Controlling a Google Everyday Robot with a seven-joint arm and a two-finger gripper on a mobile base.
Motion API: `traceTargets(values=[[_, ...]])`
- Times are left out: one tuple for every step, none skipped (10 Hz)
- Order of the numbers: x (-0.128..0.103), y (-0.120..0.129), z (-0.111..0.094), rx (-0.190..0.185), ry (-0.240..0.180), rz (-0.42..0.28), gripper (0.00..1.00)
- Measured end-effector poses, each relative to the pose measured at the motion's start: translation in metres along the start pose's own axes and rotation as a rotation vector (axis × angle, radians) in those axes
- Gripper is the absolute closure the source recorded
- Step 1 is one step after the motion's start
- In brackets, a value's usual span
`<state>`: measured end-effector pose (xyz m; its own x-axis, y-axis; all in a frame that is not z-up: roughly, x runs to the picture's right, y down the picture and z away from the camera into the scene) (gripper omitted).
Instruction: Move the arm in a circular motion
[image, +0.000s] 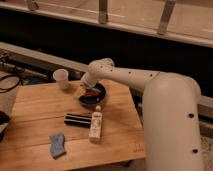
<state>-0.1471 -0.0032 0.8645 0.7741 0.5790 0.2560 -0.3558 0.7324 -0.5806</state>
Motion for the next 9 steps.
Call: traceTargets(values=[[0.0001, 0.0, 0.0, 0.0, 0.0, 0.0, 0.15], [0.0001, 0.0, 0.0, 0.0, 0.0, 0.0, 0.15], [0.0011, 0.0005, 0.0012, -0.002, 0.001, 0.001, 0.15], [0.001, 0.0002, 0.0009, -0.001, 0.001, 0.001, 0.15], [0.0014, 0.0001, 0.0009, -0.001, 0.001, 0.002, 0.15], [0.0018, -0.0003, 0.0005, -0.001, 0.001, 0.002, 0.15], [0.002, -0.0004, 0.0004, 0.0, 0.001, 0.003, 0.15], [0.0019, -0.0003, 0.0005, -0.001, 0.001, 0.003, 0.15], [0.0018, -0.0003, 0.0005, -0.001, 0.001, 0.003, 0.15]])
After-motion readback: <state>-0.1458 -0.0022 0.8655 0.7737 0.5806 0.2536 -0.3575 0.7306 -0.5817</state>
